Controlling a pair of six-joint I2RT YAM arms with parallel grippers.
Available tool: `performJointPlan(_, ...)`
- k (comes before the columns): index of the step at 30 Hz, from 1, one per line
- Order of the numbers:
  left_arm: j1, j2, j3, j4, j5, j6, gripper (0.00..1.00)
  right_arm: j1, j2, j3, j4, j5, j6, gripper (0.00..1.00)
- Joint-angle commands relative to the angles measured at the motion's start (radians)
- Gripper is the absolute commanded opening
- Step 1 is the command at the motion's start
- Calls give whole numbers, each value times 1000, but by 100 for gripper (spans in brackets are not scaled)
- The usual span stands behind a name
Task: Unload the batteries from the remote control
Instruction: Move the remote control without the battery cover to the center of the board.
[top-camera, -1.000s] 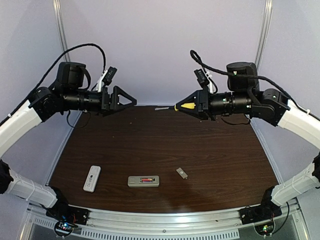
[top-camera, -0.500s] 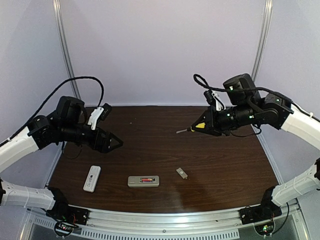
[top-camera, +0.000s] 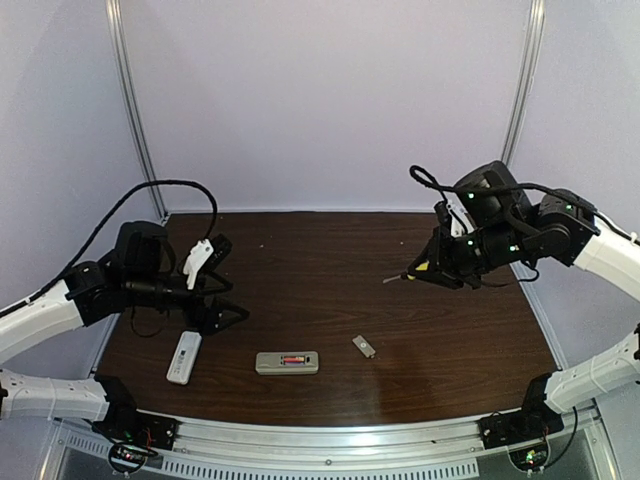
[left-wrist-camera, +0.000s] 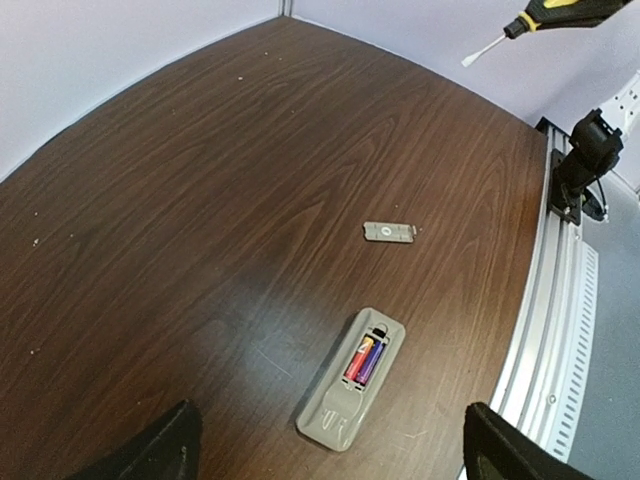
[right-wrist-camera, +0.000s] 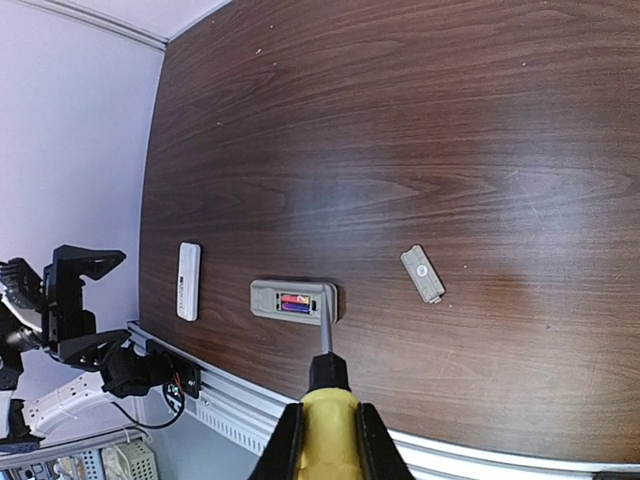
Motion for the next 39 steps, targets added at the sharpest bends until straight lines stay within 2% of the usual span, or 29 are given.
performJointPlan(1, 3, -1, -48, 87, 26, 169, 92, 6, -44, -53, -7, 103, 23, 0)
performJointPlan(6, 2, 12, -121, 168, 3, 217, 93, -9, -36, -68, 46, 144, -121, 0)
performJointPlan(10, -21, 33, -161, 231, -5, 181, 93, -22, 7, -33, 25, 113, -264, 0)
performJointPlan(16, -76, 136, -155, 213, -71, 140, 93, -46, 18, -43, -2, 50, -460, 0)
performJointPlan(21, -129, 202, -162, 259, -133, 129, 92, -68, 32, -29, -61, -21, -565, 0)
performJointPlan(25, -138, 288, -116, 283, -144, 208, 90, -70, 21, -47, -67, 15, -573, 0)
performJointPlan(32, -153, 508, 19, 237, -87, 297, 88, -76, 43, 24, -59, 39, -458, 0)
performJointPlan(39, -168, 546, 35, 161, -66, 417, 88, -75, 39, 31, -60, 79, -387, 0)
